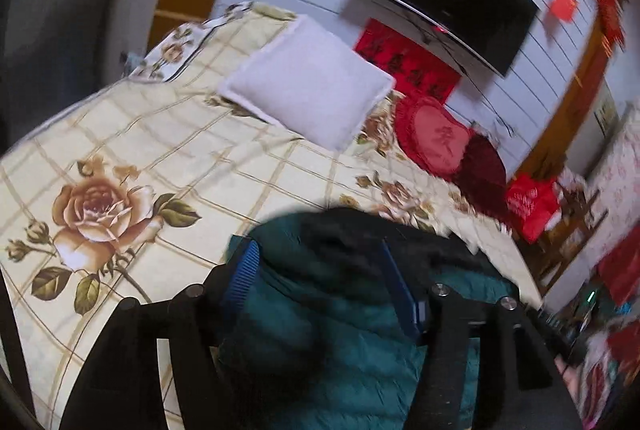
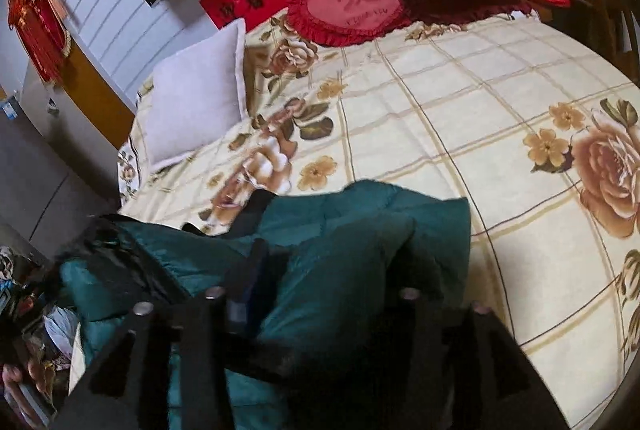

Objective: Fold large clothes
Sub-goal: 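Lift the hem with both grippers and fold it toward the collar, then lay the folded hem on the jacket and open both grippers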

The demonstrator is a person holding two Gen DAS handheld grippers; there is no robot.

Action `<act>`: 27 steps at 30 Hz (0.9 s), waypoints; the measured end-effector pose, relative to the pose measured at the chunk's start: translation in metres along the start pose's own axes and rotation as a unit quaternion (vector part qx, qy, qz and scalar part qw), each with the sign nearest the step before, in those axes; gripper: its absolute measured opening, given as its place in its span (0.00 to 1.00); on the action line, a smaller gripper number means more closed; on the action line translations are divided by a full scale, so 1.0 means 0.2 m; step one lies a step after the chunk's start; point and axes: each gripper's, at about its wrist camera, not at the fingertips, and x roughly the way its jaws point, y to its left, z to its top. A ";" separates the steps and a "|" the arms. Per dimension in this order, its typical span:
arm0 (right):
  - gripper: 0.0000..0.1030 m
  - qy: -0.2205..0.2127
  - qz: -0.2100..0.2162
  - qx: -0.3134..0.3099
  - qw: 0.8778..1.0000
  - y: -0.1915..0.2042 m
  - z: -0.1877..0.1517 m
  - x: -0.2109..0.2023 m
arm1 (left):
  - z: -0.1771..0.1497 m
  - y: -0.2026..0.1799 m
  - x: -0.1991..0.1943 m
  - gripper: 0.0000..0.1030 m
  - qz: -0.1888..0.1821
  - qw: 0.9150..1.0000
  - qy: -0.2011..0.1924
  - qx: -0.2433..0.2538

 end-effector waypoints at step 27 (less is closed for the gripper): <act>0.77 0.108 -0.064 -0.220 0.967 0.72 -0.27 0.56 | -0.26 -0.09 0.50 0.73 0.130 0.984 0.094 0.083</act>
